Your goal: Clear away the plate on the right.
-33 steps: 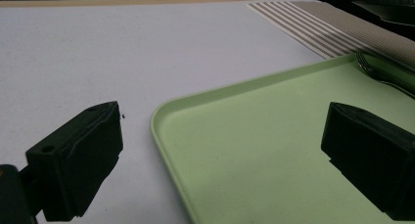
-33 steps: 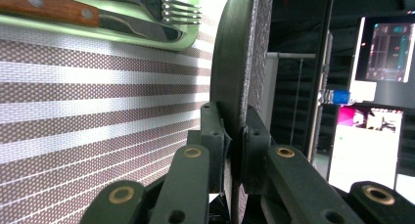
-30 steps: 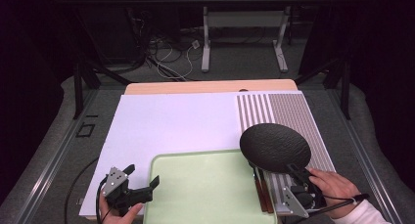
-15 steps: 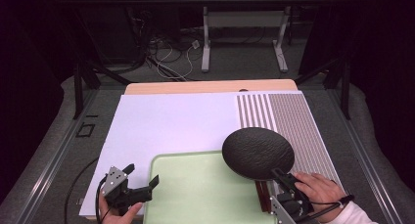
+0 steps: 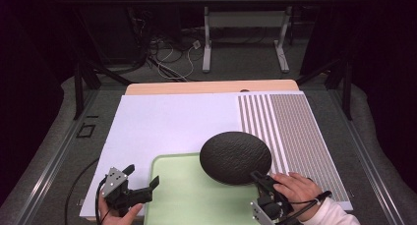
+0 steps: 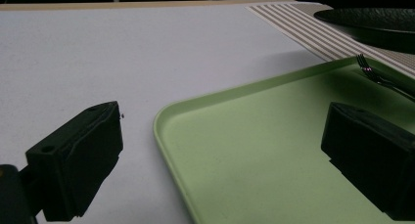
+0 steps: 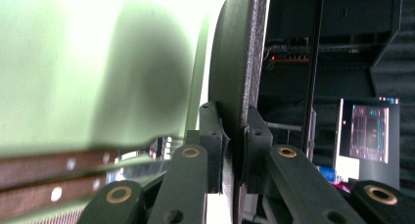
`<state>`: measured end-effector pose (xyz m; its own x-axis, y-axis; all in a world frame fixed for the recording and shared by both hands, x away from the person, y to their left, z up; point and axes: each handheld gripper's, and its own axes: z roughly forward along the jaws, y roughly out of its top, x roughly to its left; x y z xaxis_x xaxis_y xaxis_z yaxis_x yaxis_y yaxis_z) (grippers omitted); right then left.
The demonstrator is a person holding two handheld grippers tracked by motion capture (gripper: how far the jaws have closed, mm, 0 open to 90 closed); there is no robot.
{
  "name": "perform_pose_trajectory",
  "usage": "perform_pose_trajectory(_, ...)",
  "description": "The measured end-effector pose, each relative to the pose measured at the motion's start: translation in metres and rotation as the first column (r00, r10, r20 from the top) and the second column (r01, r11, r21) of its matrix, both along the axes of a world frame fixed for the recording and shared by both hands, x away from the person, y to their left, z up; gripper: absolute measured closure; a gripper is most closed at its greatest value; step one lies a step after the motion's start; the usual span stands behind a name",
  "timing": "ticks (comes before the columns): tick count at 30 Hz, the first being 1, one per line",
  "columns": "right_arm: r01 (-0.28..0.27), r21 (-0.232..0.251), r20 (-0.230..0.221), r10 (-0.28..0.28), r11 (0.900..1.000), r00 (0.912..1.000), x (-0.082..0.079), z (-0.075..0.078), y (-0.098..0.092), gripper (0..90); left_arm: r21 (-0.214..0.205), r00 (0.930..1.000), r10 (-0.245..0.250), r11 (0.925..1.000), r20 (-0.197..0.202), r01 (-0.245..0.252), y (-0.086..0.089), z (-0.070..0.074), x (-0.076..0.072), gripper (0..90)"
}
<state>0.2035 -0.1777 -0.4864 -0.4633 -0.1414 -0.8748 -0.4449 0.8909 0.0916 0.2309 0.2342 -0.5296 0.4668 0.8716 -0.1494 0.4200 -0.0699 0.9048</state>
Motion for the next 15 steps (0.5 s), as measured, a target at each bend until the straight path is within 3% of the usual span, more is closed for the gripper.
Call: perform_pose_trajectory(15,-0.097,0.006,-0.028,0.097,0.9953,0.9949,-0.008,-0.005,0.032,82.0,-0.004,1.0000,0.001,1.0000,0.006,-0.001,0.001,0.001,-0.001,2.0)
